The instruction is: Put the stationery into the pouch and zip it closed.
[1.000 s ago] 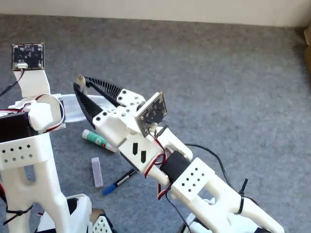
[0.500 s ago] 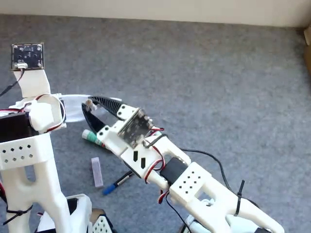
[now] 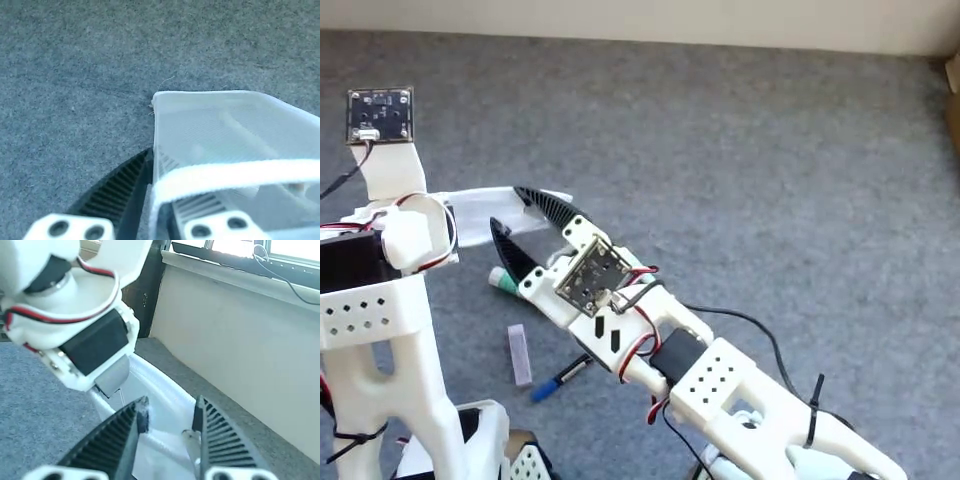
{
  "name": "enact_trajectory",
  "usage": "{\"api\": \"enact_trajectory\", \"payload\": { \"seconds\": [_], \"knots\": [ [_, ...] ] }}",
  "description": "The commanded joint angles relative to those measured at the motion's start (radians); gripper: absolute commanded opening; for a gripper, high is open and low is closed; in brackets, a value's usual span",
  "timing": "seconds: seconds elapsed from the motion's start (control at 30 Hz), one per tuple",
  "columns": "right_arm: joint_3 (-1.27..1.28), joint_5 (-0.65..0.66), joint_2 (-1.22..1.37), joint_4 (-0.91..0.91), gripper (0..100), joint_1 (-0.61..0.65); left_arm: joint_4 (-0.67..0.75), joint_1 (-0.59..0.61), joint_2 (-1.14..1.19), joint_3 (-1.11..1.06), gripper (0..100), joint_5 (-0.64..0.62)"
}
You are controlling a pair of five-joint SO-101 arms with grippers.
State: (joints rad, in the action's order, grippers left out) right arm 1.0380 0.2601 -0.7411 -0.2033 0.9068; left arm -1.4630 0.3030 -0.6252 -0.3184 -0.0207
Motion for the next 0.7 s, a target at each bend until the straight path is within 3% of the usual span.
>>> {"api": "enact_trajectory", "payload": {
  "seconds": [0.0,0.23,0.67],
  "knots": [
    [-0.004,0.014,-0.035,-0.01,15.6,0.008,-0.008,-0.022,0.019,0.022,1,-0.015],
    [-0.004,0.014,-0.163,0.007,15.6,0.004,-0.006,-0.021,0.022,0.021,1,-0.014],
    [-0.002,0.009,-0.619,0.481,15.6,-0.22,-0.006,-0.021,0.016,0.022,1,-0.015]
  ]
}}
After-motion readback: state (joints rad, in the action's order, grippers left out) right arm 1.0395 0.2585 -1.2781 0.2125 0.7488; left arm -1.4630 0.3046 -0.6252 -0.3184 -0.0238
